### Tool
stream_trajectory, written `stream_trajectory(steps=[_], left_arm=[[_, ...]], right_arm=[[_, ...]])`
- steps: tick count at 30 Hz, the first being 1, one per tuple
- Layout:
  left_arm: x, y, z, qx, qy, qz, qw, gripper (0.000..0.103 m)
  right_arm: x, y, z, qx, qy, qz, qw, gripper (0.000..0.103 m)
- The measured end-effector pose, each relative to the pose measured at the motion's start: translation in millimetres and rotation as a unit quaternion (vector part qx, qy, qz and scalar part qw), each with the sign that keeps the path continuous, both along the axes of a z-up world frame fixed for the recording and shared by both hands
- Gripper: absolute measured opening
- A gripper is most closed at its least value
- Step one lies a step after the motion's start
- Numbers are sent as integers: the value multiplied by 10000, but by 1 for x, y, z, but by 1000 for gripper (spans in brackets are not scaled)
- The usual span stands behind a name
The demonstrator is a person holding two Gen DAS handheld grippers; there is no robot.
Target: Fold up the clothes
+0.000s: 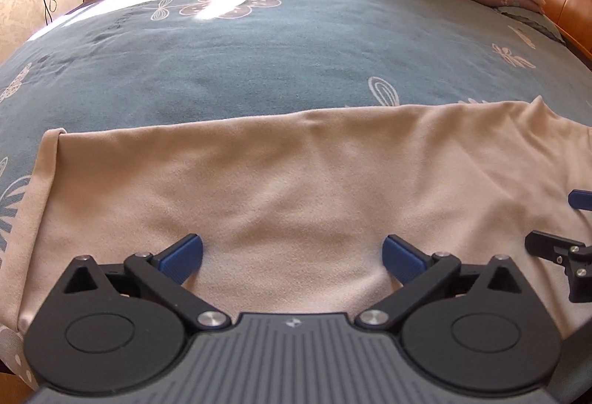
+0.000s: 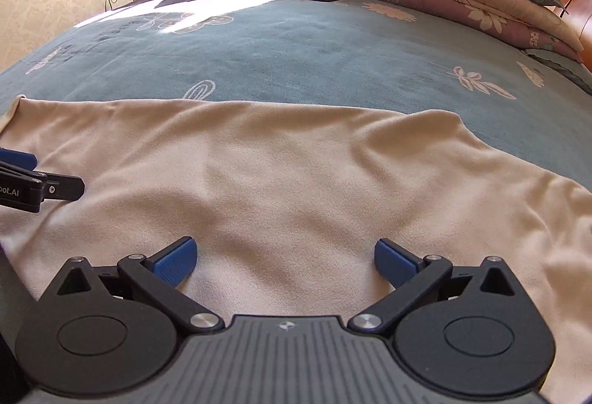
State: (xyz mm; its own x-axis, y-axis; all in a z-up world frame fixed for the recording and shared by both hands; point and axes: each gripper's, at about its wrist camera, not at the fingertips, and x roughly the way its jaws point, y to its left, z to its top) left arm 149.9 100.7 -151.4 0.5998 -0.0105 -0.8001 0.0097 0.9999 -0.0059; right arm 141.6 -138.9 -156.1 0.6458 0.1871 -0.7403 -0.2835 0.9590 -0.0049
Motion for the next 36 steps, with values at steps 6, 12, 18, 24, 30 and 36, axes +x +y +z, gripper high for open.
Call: stream_trajectory(steps=[6,12,18,24,30,36], left_arm=[[-25,3,-1,-38,-41,-164,9999,103],[-24,-17,28,123,-495,-570,9971,102],[4,-72,35,-92,-682,-1242,9899,102],[2,-96,-8,16,-329,-1189,9924,103],[-16,-78,-7,-167,-401,-1215,9916,102],[-4,-86,6,-244,-452,-1229,9911,103]], right_arm=[[-39,-17,2,18,-11,-21,10000,103],[-50,-43,25,-20,-360,-389,9986,103],[8,-94,26,-71,-279,-1322,9908,103],[0,-113,1,296,185,-1537,9875,103],[-67,-118,-7,61,-353,-1134,9929,103],[-50,-126,19,-1,-862,-1344,9872,103]])
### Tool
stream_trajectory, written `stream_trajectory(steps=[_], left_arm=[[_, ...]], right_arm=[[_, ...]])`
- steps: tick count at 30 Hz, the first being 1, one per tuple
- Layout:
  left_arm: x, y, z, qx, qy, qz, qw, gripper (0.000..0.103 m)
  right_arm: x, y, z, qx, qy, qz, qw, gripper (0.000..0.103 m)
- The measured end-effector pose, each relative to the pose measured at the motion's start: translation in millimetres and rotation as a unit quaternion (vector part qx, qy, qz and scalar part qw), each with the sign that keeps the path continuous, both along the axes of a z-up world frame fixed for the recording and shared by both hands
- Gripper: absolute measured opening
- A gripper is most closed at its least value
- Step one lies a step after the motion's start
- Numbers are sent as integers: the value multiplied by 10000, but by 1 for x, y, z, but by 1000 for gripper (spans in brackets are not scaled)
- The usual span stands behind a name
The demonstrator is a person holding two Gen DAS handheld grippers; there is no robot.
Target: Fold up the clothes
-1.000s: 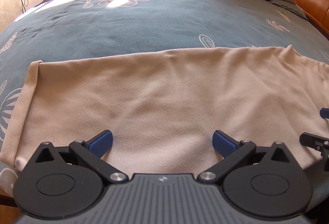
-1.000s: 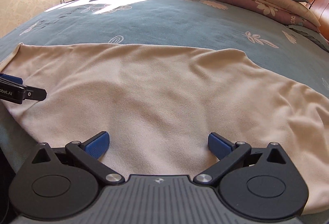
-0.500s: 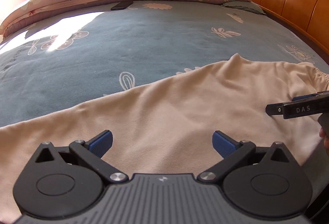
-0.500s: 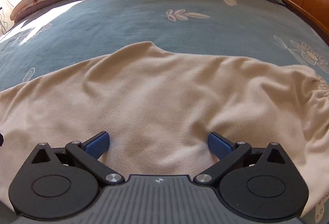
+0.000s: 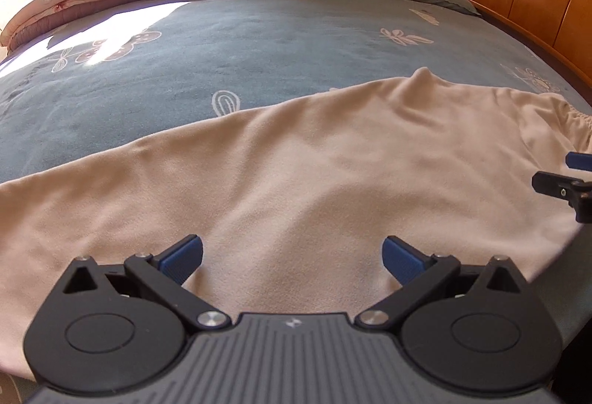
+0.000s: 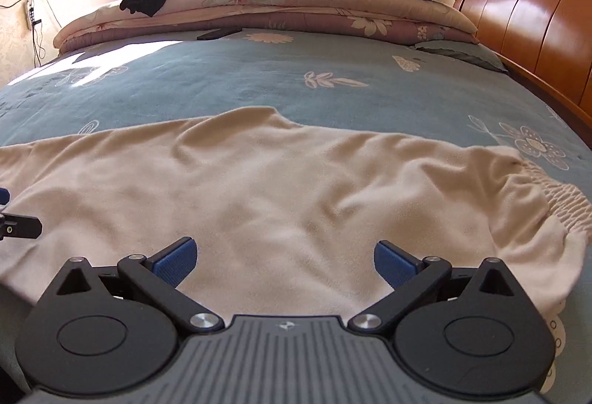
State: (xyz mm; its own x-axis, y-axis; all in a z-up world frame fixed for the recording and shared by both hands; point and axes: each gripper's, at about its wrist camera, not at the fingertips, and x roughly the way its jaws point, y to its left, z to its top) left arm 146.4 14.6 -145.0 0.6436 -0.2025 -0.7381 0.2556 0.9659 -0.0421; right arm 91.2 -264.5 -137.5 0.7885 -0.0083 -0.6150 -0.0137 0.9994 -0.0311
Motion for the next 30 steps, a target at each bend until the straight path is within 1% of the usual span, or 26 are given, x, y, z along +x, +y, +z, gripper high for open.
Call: stream_trajectory(steps=[2,3,5,7,9,11,13,14,16,17,19,21,22,23,25,28,30], left_arm=[[10,-2,-3,-48,163,74,9998,102],[15,-2,-7,-89,279,119,9995,102],[13,-2,-11,-46,215,143,9997,102],[10,0,-14,-19,126,127,9998,102],[6,3,-15,-32,49,82,9999,102],[4,6,-16,-54,-6,57,10000,102],[5,5,-17,-41,-23,127,9999,102],[6,4,-17,-7,-17,162,9999,102],[11,0,-12,31,111,258,9996,102],[13,-1,-10,49,178,307,9994,102],[21,-4,1,-292,294,234,9989,102],[31,-13,15,-564,182,98,9982,102],[38,-22,21,-512,96,47,9986,102],[46,-33,25,-372,20,-3,9993,102],[67,-61,30,1,-128,-160,9998,102],[97,-93,21,304,-112,-326,9989,103],[116,-111,10,353,-34,-507,9981,102]], right_arm=[[28,-4,10,-80,-87,-59,9999,103],[49,-8,9,-53,97,-139,9998,103],[75,-19,-4,-65,595,-497,9970,103],[77,-36,-18,-30,916,-701,9933,103],[55,-55,-19,167,666,-739,9949,103],[36,-73,-20,275,596,-980,9930,103],[23,-85,-23,552,417,-947,9931,103],[18,-85,-24,560,342,-888,9939,103],[21,-78,-26,341,360,-873,9949,103],[22,-75,-28,310,331,-947,9945,103],[22,-74,-30,372,200,-1106,9930,103],[19,-72,-33,371,42,-1192,9922,103],[20,-72,-33,369,47,-1191,9922,103],[20,-72,-32,367,57,-1188,9922,103],[19,-74,-32,410,19,-1176,9922,103],[18,-76,-33,448,-48,-1157,9923,103],[16,-77,-33,504,-79,-1132,9923,103]])
